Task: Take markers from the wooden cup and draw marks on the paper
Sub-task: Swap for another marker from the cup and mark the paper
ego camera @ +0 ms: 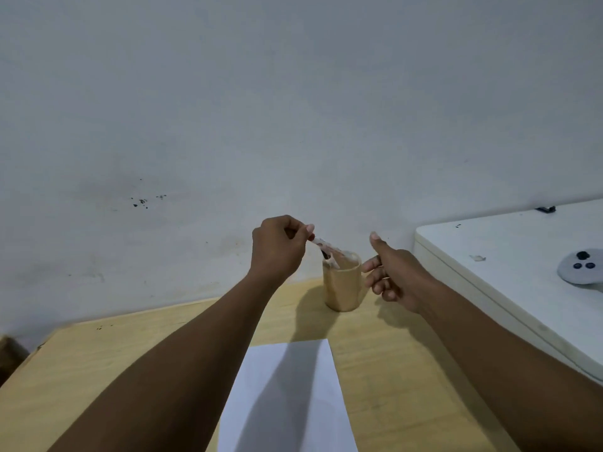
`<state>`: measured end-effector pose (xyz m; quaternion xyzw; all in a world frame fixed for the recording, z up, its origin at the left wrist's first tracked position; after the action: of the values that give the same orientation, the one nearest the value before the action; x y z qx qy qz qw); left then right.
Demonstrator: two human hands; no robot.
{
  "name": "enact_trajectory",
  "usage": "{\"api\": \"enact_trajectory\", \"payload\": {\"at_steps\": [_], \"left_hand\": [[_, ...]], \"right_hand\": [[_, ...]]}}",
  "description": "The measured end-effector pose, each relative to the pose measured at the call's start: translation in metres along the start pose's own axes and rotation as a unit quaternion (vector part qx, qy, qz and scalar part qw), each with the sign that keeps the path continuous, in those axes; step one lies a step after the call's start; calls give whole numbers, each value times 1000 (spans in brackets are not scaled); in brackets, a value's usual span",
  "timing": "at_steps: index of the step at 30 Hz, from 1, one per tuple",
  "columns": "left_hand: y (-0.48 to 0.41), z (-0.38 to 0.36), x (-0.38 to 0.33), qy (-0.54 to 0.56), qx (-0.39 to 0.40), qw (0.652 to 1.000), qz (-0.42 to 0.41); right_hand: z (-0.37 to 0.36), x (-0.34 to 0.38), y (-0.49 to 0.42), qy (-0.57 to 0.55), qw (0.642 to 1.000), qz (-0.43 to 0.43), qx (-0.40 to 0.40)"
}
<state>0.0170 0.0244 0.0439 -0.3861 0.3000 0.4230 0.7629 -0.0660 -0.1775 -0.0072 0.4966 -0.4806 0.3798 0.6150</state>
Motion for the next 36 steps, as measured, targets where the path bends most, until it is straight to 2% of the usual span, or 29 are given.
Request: {"api": "enact_trajectory", "payload": {"at_steps": [5,10,14,18,22,25,27,30,33,36], "left_hand": [[-21,-10,1,-87,28,996,-23],[-21,-40,3,-129,139,981,-29],[-20,-49,6,-151,124,980,-25],[-22,-53,18,-208,151,966,-12],[-26,-52,21,-187,126,974,12],[-24,-44,13,-152,107,983,-4],[-19,-31,6,-136,74,988,-11],[-5,2,-5,-107,39,994,-7],[16,40,-10,-58,25,998,0],[38,74,-1,14,34,999,11]], "right_hand": [[28,-4,-8,11,1000,1,-10],[25,-9,-16,43,999,3,-2],[23,-14,-20,62,998,12,3],[22,-18,-23,58,998,9,4],[17,-17,-20,57,998,6,5],[7,-10,-16,46,999,14,11],[-9,-3,-12,24,999,11,35],[-51,3,-2,-46,992,-22,118],[-101,6,8,-159,969,-49,182],[-144,7,15,-298,935,-36,189]]}}
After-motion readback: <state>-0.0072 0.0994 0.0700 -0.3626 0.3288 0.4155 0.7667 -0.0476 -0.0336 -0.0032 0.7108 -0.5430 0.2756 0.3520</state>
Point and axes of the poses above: each hand's wrist, its own y-axis away from the middle knuckle, its own z-axis out of the back of the hand, x = y × z, the point moved 3 cm from there along -y, towards the middle knuckle, and after that the axes turned 12 degrees about x, right-handed, at the moved point
